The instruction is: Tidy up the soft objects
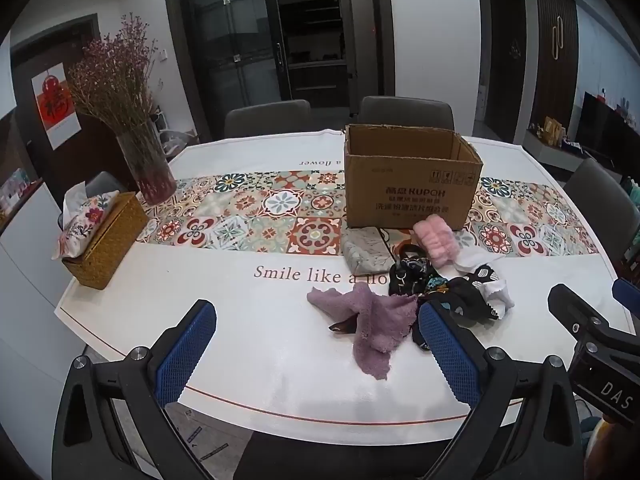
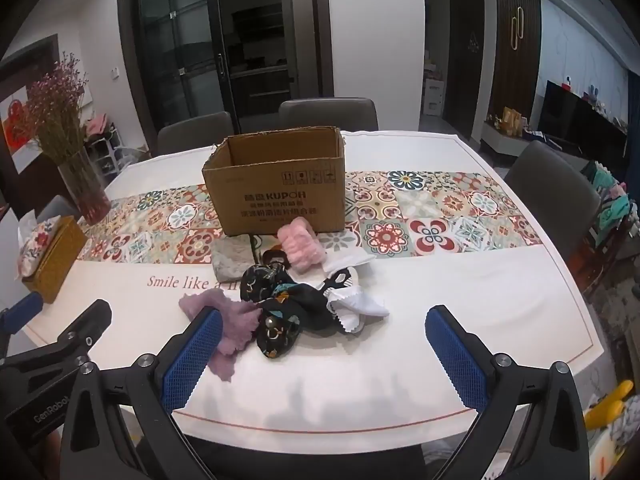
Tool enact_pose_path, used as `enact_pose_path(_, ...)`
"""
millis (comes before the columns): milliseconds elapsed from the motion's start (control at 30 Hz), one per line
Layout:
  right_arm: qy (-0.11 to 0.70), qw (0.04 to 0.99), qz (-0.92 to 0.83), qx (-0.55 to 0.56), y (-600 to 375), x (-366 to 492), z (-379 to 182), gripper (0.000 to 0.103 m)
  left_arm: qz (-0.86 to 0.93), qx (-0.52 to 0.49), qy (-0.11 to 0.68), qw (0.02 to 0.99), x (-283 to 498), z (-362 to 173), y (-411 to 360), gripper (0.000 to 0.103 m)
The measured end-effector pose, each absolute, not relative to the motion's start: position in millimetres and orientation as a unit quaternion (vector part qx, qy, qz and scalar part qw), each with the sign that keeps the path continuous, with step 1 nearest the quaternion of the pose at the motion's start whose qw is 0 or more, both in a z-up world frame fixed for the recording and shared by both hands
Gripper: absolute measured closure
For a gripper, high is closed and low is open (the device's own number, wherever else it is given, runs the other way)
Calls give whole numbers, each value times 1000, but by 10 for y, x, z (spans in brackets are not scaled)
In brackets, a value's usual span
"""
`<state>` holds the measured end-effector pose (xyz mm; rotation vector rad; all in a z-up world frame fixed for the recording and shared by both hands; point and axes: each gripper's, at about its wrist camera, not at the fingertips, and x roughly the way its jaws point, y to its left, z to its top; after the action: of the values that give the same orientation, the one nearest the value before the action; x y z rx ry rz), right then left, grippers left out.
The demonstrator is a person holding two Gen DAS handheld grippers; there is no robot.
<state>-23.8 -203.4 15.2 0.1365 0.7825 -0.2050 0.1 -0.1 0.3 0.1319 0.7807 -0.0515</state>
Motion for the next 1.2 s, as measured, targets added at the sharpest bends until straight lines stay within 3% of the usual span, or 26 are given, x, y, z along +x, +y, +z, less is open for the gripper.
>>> enact_pose_path(1200, 380, 917, -100, 68, -1995, -254, 149, 1, -29, 60, 361, 930, -69, 18, 41, 0)
